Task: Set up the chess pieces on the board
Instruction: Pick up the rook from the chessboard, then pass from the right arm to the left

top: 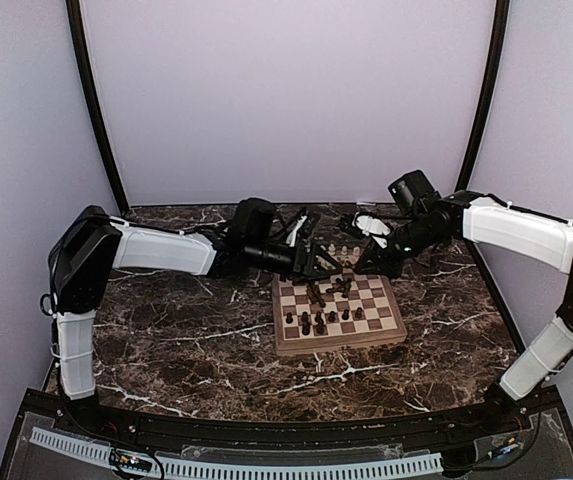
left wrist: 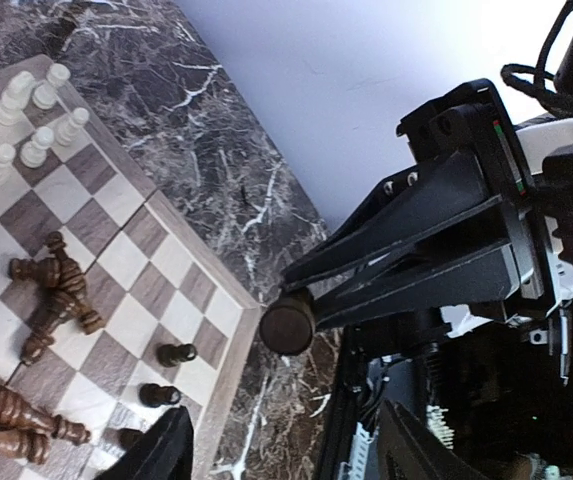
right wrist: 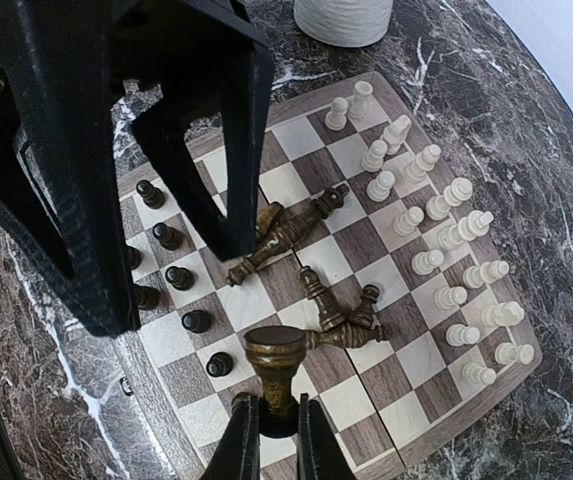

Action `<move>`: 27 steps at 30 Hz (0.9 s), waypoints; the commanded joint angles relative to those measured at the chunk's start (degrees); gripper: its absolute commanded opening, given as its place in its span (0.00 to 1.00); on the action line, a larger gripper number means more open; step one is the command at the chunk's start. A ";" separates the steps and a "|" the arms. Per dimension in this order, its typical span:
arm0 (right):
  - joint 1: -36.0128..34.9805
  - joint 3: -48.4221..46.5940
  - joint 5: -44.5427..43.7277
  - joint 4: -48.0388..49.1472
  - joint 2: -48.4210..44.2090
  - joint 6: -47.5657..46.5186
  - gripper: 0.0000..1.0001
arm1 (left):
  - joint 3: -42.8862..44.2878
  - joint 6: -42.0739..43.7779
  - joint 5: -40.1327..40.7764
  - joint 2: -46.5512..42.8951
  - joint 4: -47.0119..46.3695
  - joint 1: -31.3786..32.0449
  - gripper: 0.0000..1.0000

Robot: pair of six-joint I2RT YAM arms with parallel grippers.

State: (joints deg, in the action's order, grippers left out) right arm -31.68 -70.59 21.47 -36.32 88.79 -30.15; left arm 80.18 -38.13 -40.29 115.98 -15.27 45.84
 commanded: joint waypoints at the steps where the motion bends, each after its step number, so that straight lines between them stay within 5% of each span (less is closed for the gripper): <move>1: -1.17 -0.90 1.30 -0.94 -1.42 -1.29 0.01 | -1.98 -14.30 -9.52 1.96 -16.22 -0.41 0.65; 27: -4.19 -1.61 -0.28 -0.96 -1.49 -1.59 0.03 | -1.36 -22.95 -11.83 6.34 -22.79 -0.33 0.28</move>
State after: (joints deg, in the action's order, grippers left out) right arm -35.22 -70.59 21.56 -37.41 88.40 -31.48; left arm 78.78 -60.86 -50.30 122.58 -36.12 45.58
